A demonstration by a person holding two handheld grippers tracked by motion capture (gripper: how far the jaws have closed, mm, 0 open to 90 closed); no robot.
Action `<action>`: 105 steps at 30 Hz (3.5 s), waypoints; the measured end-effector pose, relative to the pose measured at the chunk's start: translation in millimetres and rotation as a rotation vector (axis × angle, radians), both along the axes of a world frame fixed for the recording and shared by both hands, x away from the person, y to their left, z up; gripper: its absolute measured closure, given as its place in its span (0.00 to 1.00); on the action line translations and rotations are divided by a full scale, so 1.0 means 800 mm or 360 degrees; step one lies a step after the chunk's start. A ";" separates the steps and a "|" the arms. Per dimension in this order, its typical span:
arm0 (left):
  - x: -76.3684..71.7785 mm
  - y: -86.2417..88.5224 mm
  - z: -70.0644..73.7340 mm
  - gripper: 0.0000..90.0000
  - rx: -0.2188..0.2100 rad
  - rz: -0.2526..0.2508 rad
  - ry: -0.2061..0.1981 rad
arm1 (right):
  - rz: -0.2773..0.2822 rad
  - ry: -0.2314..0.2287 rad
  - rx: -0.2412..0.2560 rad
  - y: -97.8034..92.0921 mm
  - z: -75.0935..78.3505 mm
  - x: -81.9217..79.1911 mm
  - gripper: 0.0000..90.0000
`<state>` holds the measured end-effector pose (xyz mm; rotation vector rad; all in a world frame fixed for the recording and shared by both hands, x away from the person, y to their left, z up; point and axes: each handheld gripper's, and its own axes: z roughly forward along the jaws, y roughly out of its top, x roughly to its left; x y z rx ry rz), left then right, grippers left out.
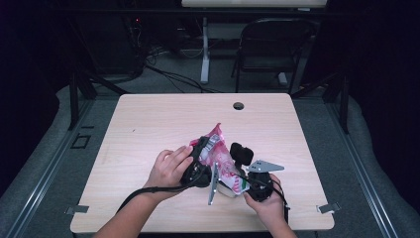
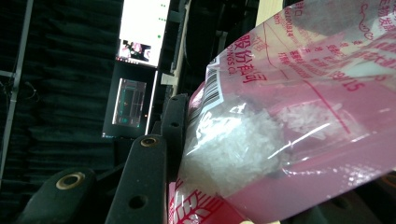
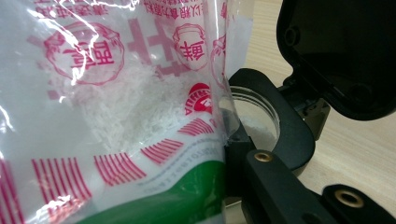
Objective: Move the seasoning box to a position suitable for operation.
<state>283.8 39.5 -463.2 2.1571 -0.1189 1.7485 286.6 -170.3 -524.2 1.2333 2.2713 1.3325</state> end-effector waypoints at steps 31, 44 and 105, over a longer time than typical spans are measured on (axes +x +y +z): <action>0.007 0.016 -0.009 0.76 -0.0061 0.0051 0.0093 | -0.0002 -0.0011 -0.0034 0.000 0.005 -0.004 1.00; 0.012 0.029 -0.016 0.77 -0.0158 0.0071 0.0197 | -0.0016 -0.0039 -0.0017 -0.001 0.010 -0.005 1.00; 0.016 0.060 -0.067 0.79 -0.0428 0.0135 0.0586 | -0.0025 -0.0107 0.0021 0.004 0.025 -0.003 1.00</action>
